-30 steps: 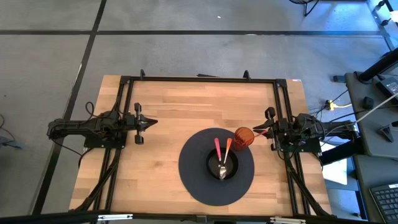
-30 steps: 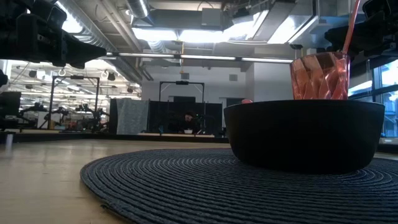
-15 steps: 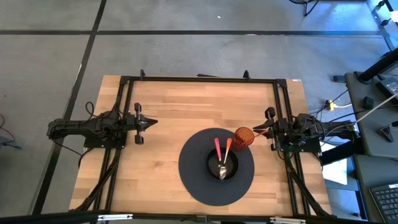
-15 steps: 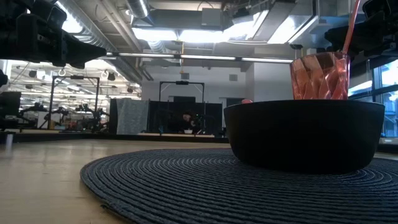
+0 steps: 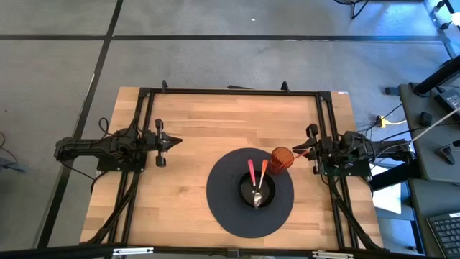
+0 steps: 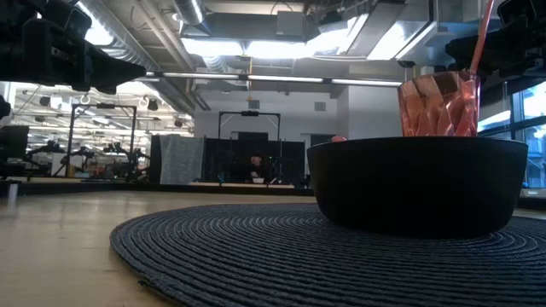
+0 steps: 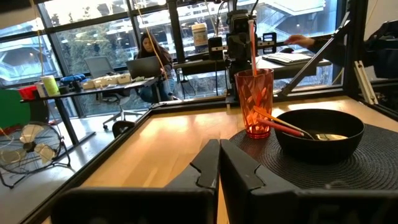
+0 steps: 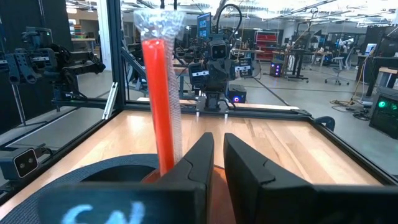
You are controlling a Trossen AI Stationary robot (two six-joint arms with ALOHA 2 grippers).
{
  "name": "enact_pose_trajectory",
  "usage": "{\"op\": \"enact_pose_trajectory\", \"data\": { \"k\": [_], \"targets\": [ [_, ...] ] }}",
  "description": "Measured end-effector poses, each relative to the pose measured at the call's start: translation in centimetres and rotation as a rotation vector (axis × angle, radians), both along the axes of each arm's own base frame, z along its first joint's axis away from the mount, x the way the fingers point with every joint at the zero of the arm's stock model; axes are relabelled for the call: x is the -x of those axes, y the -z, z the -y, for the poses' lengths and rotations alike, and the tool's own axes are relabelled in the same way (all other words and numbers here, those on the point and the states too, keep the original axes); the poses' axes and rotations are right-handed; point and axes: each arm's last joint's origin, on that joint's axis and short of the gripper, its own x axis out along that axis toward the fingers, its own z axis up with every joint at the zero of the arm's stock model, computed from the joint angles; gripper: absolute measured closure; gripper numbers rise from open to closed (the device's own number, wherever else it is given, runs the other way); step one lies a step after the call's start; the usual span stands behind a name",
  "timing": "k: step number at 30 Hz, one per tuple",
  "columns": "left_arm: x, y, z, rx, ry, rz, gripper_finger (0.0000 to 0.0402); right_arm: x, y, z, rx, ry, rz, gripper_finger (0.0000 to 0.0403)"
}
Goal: Pick & Place Utensil
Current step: Return to Home Position
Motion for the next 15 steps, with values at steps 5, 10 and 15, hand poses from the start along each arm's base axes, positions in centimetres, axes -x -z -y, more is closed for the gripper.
{"op": "enact_pose_trajectory", "data": {
  "k": [5, 10, 15],
  "targets": [
    [0.00, 0.00, 0.00, 0.000, 0.000, 0.000, 0.0396, 0.00, 0.00, 0.00, 0.000, 0.000, 0.000, 0.0363],
    [0.00, 0.00, 0.00, 0.000, 0.000, 0.000, 0.0394, 0.00, 0.00, 0.00, 0.000, 0.000, 0.000, 0.0363],
    [0.00, 0.00, 0.00, 0.000, 0.000, 0.000, 0.0397, 0.00, 0.00, 0.00, 0.000, 0.000, 0.000, 0.0363]
  ]
}}
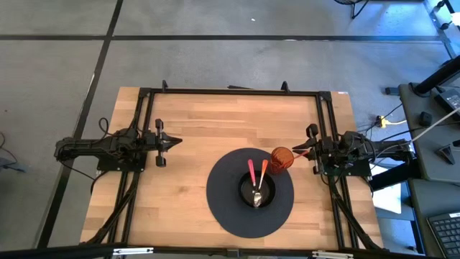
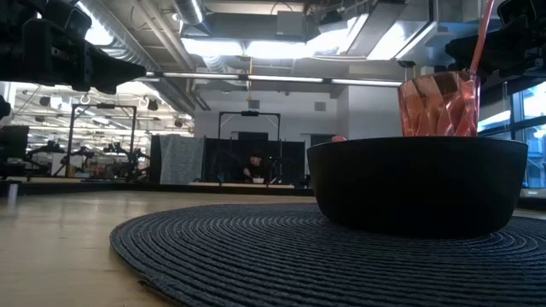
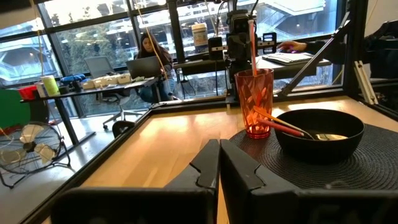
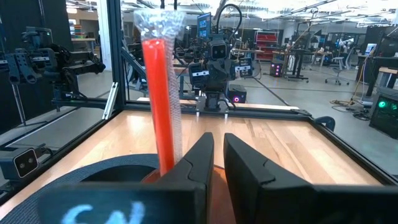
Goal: Pick & Place Utensil
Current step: Return to Home Position
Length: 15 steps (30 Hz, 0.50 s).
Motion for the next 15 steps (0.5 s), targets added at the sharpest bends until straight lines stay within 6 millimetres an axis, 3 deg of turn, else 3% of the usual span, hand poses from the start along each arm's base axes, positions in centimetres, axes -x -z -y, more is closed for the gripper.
{"op": "enact_pose_trajectory", "data": {
  "k": [15],
  "targets": [
    [0.00, 0.00, 0.00, 0.000, 0.000, 0.000, 0.0396, 0.00, -0.01, 0.00, 0.000, 0.000, 0.000, 0.0363]
  ]
}}
